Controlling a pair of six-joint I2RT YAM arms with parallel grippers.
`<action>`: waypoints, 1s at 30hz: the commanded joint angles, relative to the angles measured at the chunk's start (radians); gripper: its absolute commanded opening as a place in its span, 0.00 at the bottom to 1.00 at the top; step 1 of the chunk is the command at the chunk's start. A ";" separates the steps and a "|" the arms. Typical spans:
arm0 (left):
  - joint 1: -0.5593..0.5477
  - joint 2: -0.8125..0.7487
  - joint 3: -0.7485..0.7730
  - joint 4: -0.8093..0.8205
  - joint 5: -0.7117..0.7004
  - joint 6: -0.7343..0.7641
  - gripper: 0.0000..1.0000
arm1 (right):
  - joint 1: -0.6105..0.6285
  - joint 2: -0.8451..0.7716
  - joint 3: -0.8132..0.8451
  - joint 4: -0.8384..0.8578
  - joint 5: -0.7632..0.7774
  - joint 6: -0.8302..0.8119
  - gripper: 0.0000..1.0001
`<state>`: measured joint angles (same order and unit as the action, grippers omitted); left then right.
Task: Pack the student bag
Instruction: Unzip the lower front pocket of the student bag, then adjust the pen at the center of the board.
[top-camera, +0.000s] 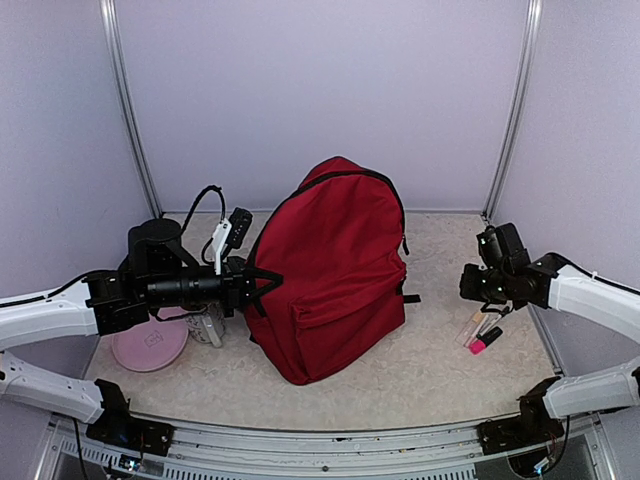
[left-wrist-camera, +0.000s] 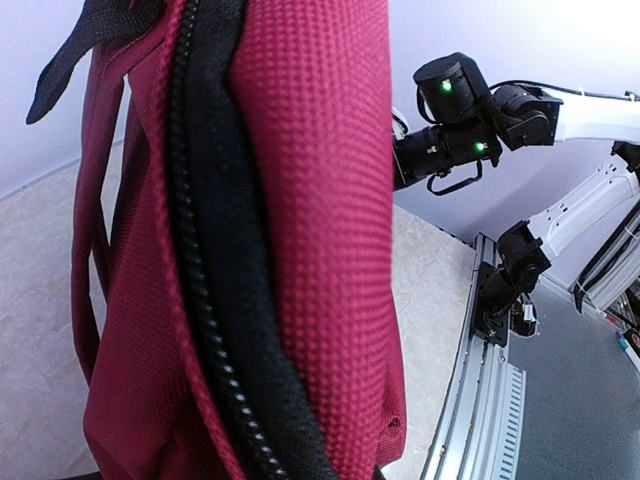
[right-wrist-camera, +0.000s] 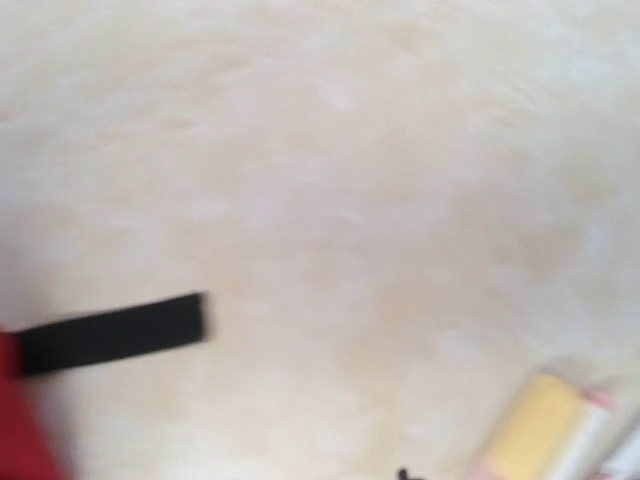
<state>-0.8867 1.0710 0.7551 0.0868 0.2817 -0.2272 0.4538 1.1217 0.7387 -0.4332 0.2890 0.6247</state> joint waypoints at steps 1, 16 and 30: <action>0.005 -0.035 0.015 0.018 0.015 0.012 0.00 | -0.058 0.086 -0.019 -0.013 -0.004 0.055 0.38; 0.005 -0.039 0.016 0.017 0.014 0.014 0.00 | -0.094 0.252 -0.139 0.145 -0.024 0.116 0.39; 0.006 -0.042 0.013 0.018 0.012 0.017 0.00 | -0.082 0.345 -0.100 0.188 -0.109 0.084 0.38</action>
<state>-0.8867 1.0592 0.7551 0.0734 0.2813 -0.2237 0.3698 1.4742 0.6315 -0.2211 0.1978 0.7124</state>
